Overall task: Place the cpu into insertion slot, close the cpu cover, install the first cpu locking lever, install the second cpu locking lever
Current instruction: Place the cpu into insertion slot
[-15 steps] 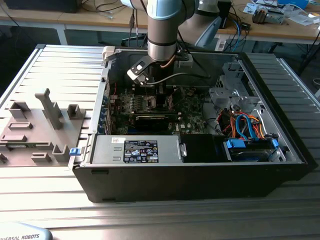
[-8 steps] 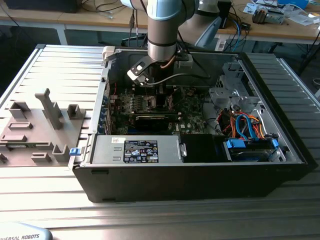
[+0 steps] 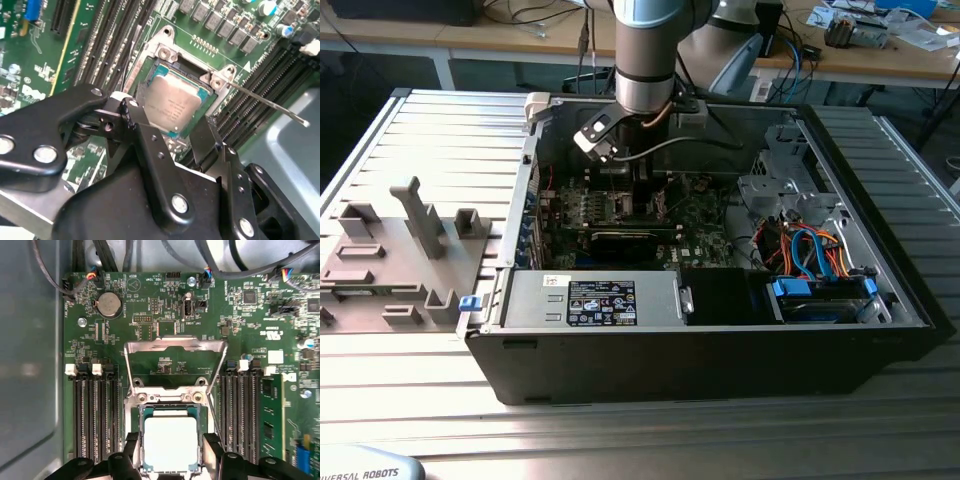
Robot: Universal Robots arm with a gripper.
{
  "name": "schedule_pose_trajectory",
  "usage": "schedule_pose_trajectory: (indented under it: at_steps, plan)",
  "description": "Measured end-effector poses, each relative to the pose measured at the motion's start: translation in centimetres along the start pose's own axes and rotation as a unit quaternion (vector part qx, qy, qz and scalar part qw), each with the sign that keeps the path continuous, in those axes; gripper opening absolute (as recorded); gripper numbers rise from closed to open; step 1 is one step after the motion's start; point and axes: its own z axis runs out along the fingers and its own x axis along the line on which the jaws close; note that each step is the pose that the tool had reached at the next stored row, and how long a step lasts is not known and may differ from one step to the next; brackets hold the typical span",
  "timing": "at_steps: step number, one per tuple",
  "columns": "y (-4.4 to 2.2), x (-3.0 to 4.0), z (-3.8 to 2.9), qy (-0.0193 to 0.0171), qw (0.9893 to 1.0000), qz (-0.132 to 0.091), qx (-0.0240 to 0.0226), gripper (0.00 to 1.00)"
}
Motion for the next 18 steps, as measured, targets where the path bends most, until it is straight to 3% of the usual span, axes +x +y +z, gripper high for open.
schedule_pose_trajectory:
  at_steps: [2, 5, 7, 9, 11, 12, 13, 17, 18]
  plan:
    - [0.01, 0.00, -0.18, -0.0010, 1.0000, 0.000, 0.0000, 0.60]
    - [0.00, -0.03, -0.21, -0.0032, 1.0000, -0.003, -0.0001, 0.41]
    - [0.00, -0.05, -0.21, -0.0028, 0.9998, -0.018, -0.0009, 0.29]
    - [0.00, -0.05, -0.20, -0.0023, 0.9995, -0.033, -0.0016, 0.29]
    - [0.00, -0.08, -0.13, -0.0020, 0.9991, -0.042, -0.0020, 0.17]
    - [-0.01, -0.13, 0.01, -0.0020, 0.9990, -0.044, -0.0016, 0.17]
    - [-0.01, -0.17, 0.17, -0.0020, 0.9990, -0.045, -0.0006, 0.11]
    - [0.15, -0.30, 0.52, -0.0018, 0.9990, -0.045, 0.0051, 0.11]
    - [0.54, -0.31, 0.55, -0.0016, 0.9990, -0.045, 0.0075, 0.11]
